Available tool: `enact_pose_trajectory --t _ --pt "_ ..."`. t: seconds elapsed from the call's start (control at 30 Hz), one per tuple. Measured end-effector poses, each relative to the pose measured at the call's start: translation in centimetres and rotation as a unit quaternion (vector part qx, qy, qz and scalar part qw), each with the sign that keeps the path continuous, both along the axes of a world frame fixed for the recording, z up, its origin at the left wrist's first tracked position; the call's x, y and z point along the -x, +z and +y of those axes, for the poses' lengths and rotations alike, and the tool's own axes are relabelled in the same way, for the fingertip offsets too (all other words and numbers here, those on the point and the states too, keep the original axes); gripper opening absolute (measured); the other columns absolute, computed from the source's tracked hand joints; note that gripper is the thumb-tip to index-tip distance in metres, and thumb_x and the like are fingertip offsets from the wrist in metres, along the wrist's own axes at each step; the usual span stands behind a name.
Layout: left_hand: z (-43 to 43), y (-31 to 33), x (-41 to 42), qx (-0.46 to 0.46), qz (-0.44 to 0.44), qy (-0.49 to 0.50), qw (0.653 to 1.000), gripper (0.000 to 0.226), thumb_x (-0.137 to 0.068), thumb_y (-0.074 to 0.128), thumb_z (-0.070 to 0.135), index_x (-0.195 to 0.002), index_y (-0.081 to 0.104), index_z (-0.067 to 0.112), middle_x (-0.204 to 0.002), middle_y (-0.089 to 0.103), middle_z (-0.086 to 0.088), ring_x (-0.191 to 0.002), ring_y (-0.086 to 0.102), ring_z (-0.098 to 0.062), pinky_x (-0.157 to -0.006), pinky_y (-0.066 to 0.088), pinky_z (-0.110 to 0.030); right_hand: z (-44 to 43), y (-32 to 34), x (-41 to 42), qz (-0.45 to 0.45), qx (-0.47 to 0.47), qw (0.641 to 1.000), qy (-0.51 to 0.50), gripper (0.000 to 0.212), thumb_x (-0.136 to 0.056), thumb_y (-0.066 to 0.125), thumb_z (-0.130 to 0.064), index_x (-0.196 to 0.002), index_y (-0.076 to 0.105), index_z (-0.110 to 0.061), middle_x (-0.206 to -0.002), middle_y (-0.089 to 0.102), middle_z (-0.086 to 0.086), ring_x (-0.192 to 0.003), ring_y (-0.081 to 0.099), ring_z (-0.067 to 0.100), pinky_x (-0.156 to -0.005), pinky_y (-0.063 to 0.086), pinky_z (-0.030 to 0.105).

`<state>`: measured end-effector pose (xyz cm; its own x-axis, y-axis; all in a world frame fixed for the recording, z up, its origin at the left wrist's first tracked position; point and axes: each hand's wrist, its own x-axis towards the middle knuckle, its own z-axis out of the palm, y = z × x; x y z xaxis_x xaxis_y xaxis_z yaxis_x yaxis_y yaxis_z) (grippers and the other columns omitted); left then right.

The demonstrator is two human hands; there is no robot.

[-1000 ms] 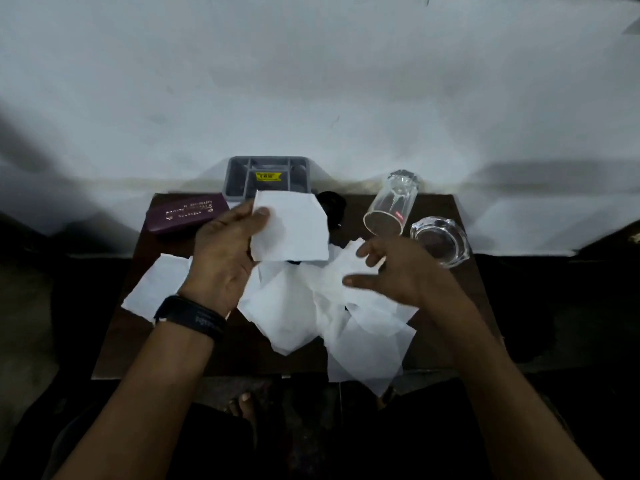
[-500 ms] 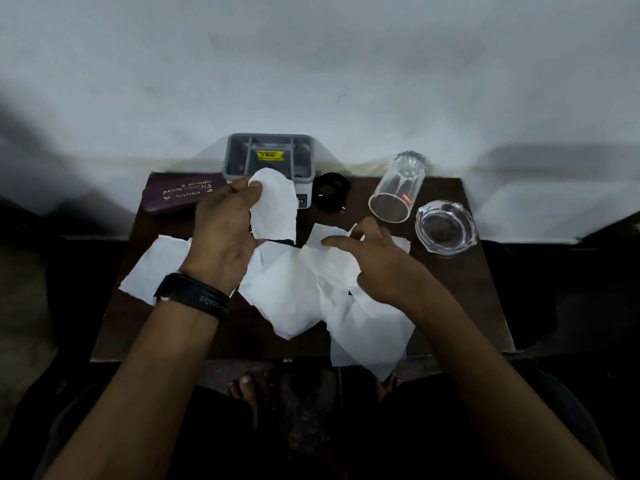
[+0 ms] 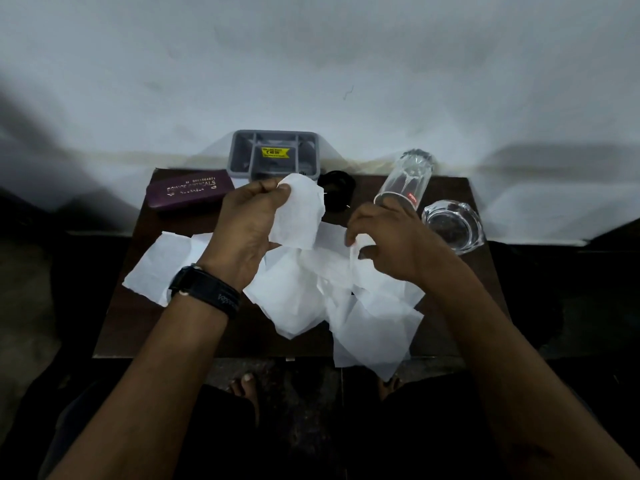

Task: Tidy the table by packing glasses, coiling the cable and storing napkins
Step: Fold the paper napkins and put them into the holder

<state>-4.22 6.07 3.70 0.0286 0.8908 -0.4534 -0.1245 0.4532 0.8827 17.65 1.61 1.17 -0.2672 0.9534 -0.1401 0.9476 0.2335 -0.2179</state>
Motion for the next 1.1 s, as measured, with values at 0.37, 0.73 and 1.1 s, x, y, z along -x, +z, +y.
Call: enact_pose_trajectory --t 0.37,0.73,1.1 --pt "0.1 -0.3 0.2 -0.015 0.014 0.007 1.0 0.01 -0.093 0.07 0.019 -0.086 0.075 0.023 -0.108 0.078 -0.003 -0.114 0.07 -0.027 -0.08 0.061 -0.042 0.1 -0.1 0.6 -0.002 -0.005 1.0 -0.002 0.024 -0.083 0.079 -0.02 -0.101 0.074 -0.035 -0.12 0.057 -0.012 -0.117 0.044 0.021 -0.103 0.038 0.047" --pt "0.1 -0.3 0.3 -0.039 0.015 0.004 0.999 0.021 -0.093 0.07 0.018 -0.075 0.071 0.027 -0.095 0.076 0.009 -0.103 0.07 -0.019 -0.082 0.06 -0.042 0.3 -0.2 0.1 -0.002 -0.016 1.0 0.006 0.02 -0.084 0.076 -0.019 -0.097 0.074 -0.034 -0.116 0.061 -0.014 -0.115 0.048 0.019 -0.105 0.036 0.042" --pt "0.1 -0.4 0.3 -0.047 0.027 -0.015 0.998 0.027 -0.093 0.07 0.021 -0.07 0.076 0.032 -0.088 0.076 0.014 -0.094 0.07 -0.014 -0.078 0.059 -0.038 0.0 -0.5 0.8 -0.02 0.009 1.0 0.018 0.019 -0.087 0.075 -0.022 -0.102 0.076 -0.035 -0.119 0.052 -0.006 -0.117 0.044 0.022 -0.099 0.041 0.042"
